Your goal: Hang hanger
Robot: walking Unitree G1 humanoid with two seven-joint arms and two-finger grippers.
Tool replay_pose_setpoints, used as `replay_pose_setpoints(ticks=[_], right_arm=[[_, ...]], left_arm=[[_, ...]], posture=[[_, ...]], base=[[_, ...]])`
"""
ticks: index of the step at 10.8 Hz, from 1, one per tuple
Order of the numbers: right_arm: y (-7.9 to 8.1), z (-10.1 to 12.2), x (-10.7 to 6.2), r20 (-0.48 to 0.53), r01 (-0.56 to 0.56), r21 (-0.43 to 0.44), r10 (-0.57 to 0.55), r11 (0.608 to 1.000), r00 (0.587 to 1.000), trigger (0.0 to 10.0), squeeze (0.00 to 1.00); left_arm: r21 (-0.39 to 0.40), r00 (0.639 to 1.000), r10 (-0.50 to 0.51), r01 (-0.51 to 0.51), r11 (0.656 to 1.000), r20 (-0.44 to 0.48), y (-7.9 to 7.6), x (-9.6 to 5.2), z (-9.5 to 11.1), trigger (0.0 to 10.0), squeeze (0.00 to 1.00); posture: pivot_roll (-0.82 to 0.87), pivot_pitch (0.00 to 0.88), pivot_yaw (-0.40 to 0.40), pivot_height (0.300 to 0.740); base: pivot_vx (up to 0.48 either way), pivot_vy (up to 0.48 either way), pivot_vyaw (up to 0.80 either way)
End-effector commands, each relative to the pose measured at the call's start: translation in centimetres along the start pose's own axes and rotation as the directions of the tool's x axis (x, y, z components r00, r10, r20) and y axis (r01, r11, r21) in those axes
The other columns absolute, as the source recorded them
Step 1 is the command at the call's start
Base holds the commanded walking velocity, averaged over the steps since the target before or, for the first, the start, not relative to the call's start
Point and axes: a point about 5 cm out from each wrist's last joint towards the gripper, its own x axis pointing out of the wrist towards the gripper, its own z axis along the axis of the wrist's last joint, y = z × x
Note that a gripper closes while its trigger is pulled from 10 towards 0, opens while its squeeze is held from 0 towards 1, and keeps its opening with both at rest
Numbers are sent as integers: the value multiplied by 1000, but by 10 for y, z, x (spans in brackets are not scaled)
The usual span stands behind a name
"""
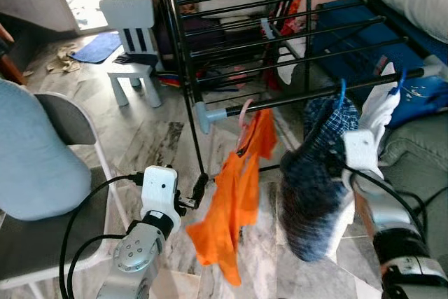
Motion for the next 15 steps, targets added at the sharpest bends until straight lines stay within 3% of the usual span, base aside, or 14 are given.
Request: replay_pose_setpoints(ticks=[1,3,4,5,9,11,15], right_arm=[[1,9,1,38,-21,16,20,1000,999,10000,0],[13,19,3,71,-103,-7,103,995,992,10000,0],[16,24,6,75,-125,-3,125,992,989,2078,0],[15,28,9,77,-125,-3,125,992,989,0,0],[27,30,12,53,-141,-10,141,990,989,0,0],[24,17,12,18,-122,-32,123,992,992,0,0],[20,16,14,18,-100,-40,101,994,995,0,0]], left_arm=[[6,1000,-7,7,1000,-17,1,1,-2,10000,0],[8,1000,-14,14,1000,-20,0,3,-2,10000,0],[6,1000,-2,2,1000,-22,1,3,-3,10000,0],[6,1000,5,-5,1000,-21,1,3,-3,10000,0],[7,999,-1,2,1000,-36,2,4,-4,10000,0],[4,999,0,0,1000,-42,2,4,-5,10000,0],[-1,999,-3,2,1000,-52,3,4,-6,10000,0]], posture=[[-152,41,75,740],[-148,40,71,740],[-142,43,67,740],[-139,44,66,740],[-141,45,73,740],[-143,50,72,740],[-144,48,73,740]], base=[[0,0,0],[0,0,0],[0,0,0],[0,0,0],[0,0,0],[0,0,0],[0,0,0]])
